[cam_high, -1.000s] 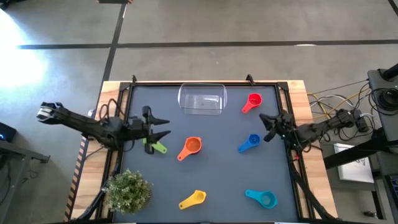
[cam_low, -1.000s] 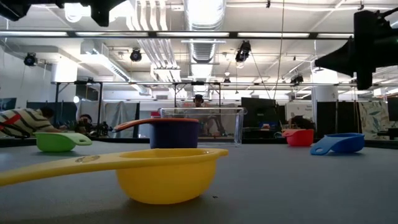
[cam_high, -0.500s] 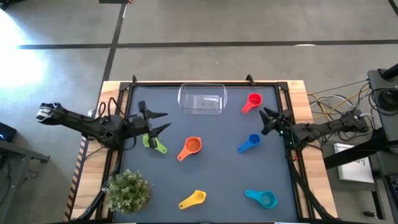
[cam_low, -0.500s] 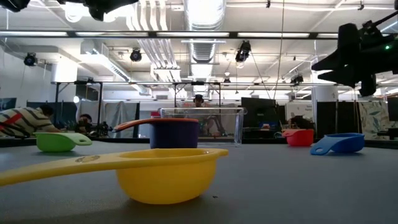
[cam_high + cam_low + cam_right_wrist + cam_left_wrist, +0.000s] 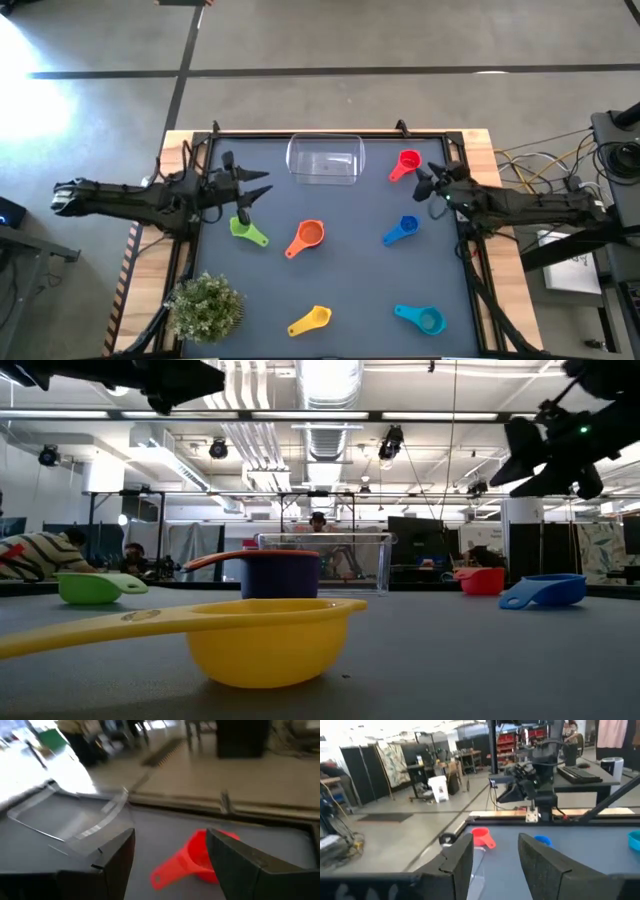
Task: Nest measuring cups in basket
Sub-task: Stack the red measuring cup on top of the orange measuring cup
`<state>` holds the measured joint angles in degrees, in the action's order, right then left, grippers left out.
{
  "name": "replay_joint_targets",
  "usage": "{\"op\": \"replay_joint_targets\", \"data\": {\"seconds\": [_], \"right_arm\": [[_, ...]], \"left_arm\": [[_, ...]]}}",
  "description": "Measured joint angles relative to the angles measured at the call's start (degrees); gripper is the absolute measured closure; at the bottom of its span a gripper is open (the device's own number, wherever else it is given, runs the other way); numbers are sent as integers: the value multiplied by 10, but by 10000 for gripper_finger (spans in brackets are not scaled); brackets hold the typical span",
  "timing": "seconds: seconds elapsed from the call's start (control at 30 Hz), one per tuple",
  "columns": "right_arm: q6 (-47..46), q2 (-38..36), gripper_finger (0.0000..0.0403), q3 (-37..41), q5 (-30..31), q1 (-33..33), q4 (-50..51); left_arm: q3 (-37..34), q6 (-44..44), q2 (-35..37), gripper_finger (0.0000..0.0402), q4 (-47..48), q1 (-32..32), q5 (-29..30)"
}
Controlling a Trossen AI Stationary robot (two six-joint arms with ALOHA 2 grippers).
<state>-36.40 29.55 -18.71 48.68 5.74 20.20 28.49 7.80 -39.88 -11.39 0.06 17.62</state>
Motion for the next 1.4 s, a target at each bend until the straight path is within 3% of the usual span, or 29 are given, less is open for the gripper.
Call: {"op": "replay_joint_targets", "data": {"seconds": [0.2, 0.4, 0.63, 0.83, 1.07, 1.23, 1.4], "right_arm": [[-43, 148, 172, -69, -90, 106, 47], [-5, 293, 174, -103, -210, 195, 29], [36, 421, 177, -156, -223, 218, -1], [65, 458, 177, -186, -222, 218, 2], [80, 433, 177, -190, -217, 218, 5], [214, 403, 177, -187, -222, 215, 10], [242, 393, 177, -188, -221, 228, 42]], "left_arm": [[0, -14, 16, 290, 53, 32, -29], [10, -19, 22, 307, 100, 43, -71], [9, -30, 30, 315, 121, 43, -78], [9, -37, 36, 315, 130, 43, -78], [9, -39, 33, 315, 145, 43, -77], [9, -39, 32, 315, 146, 43, -77], [9, -39, 35, 316, 145, 43, -77]]}}
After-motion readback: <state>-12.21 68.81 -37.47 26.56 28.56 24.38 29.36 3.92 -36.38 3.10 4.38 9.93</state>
